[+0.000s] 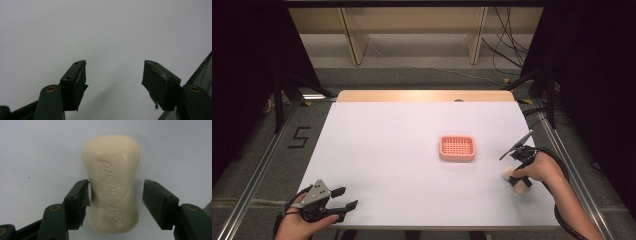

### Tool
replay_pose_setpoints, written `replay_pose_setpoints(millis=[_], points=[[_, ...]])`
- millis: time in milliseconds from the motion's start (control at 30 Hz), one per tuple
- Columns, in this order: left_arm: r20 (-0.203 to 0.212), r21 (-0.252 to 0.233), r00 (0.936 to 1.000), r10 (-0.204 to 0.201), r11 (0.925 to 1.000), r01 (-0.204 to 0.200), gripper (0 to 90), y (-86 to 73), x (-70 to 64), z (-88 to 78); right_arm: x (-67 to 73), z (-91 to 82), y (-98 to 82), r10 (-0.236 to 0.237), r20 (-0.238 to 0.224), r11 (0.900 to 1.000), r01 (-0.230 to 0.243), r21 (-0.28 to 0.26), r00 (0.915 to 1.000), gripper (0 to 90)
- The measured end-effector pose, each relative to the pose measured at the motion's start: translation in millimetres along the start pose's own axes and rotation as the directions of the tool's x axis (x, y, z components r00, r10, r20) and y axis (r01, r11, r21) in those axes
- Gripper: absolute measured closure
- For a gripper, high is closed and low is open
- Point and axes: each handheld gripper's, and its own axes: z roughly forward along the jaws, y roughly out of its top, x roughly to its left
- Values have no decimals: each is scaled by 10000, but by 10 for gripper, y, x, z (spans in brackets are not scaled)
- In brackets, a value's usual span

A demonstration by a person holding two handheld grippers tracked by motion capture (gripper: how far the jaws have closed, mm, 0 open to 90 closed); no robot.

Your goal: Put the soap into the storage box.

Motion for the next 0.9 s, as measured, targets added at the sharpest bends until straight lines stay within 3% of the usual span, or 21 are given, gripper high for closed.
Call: replay_pose_setpoints(millis=[133, 300, 400, 467, 500, 533, 567, 900], points=[[82, -88, 9992, -391, 9992, 392, 351, -6, -27, 9, -3, 24, 19, -108, -55, 9999, 109, 88, 9999, 404], [45, -110, 9996, -263, 9996, 264, 349, -3, -19, 5, 4, 68, 41, -148, -102, 9998, 150, 148, 9998, 421], [74, -100, 9992, -385, 9992, 386, 350, -5, -26, 8, 11, 89, 57, -266, -105, 9994, 269, 217, 9996, 424], [78, -90, 9992, -390, 9992, 391, 350, -6, -26, 8, 36, 96, 60, -56, -114, 9995, 60, 303, 9999, 432], [24, -54, 9999, -163, 9999, 163, 350, -2, -12, 3, 48, 91, 63, -11, -79, 9994, 14, 360, 10000, 436], [2, -24, 10000, -25, 10000, 25, 350, 0, -2, 1, 18, 87, 70, -374, -168, 9984, 381, 408, 9992, 441], [74, -88, 9992, -386, 9992, 386, 350, -6, -25, 8, 27, 89, 71, -253, -150, 9988, 259, 417, 9996, 448], [48, -38, 9994, -354, 9994, 354, 350, -7, -25, 5, 35, 116, 68, -268, 14, 9991, 267, 316, 9996, 489]])
